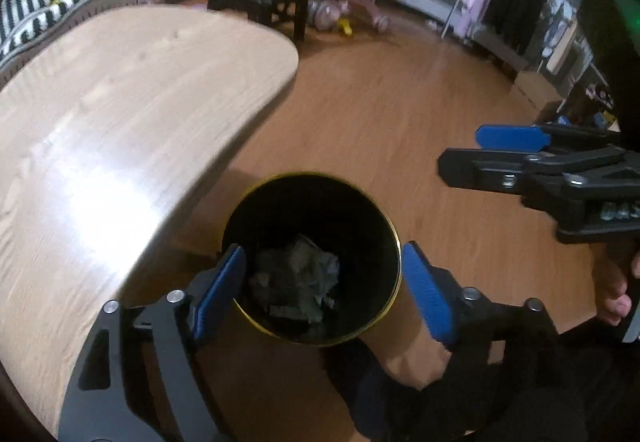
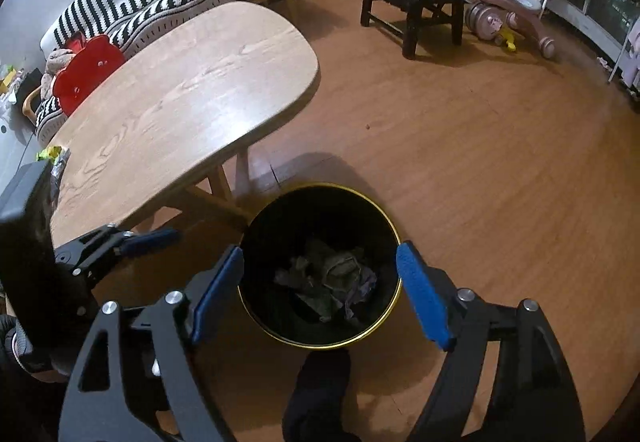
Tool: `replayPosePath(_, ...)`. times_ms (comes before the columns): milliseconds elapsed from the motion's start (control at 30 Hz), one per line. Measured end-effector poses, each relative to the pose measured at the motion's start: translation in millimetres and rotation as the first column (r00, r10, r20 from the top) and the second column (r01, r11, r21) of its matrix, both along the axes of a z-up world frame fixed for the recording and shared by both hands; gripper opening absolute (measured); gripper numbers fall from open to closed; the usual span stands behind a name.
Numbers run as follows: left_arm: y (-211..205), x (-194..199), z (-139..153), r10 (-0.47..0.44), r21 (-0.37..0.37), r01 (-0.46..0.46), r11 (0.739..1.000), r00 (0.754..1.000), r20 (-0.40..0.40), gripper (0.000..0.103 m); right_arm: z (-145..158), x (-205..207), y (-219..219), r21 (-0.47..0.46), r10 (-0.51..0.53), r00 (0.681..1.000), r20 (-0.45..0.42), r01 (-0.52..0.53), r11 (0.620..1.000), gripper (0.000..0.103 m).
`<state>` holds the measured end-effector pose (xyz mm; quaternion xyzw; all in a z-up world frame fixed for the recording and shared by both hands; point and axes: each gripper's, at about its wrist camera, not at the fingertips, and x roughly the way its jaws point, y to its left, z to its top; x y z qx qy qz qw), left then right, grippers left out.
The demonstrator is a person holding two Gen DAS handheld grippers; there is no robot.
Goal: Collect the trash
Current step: 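Move both open tools back over the remaining trash on the table, then grasp the red ribbon with the left tool while the right grasps the silver-blue foil wrapper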
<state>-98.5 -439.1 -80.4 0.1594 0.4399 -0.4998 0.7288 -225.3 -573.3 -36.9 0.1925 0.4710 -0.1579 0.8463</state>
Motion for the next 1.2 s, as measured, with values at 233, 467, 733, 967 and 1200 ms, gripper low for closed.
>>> replayPosePath(233, 49, 6, 43, 0.052, -0.062, -0.048, 0.997, 0.996, 0.067, 0.092, 43, 25, 35, -0.059, 0.048, 0.992, 0.116, -0.041, 0.997, 0.082)
replayPosePath(467, 161, 61, 76, 0.301, -0.099, -0.290, 0.952, 0.947, 0.112, 0.095, 79, 90, 119, -0.090, 0.217, 0.951, 0.219, -0.202, 0.975, 0.083)
replayPosePath(733, 321, 113, 97, 0.584, -0.116, -0.573, 0.811, 0.788, 0.193, 0.095, 94, 170, 240, -0.098, 0.414, 0.871, 0.265, -0.403, 0.910, 0.083)
replayPosePath(967, 408, 141, 92, 0.684, -0.075, -0.684, 0.725, 0.704, 0.190, 0.095, 77, 222, 320, -0.104, 0.525, 0.822, 0.221, -0.516, 0.850, 0.083)
replayPosePath(1200, 434, 166, 65, 0.621, 0.024, -0.643, 0.765, 0.748, 0.236, 0.095, 43, 259, 365, -0.077, 0.591, 0.795, 0.138, -0.586, 0.806, 0.083)
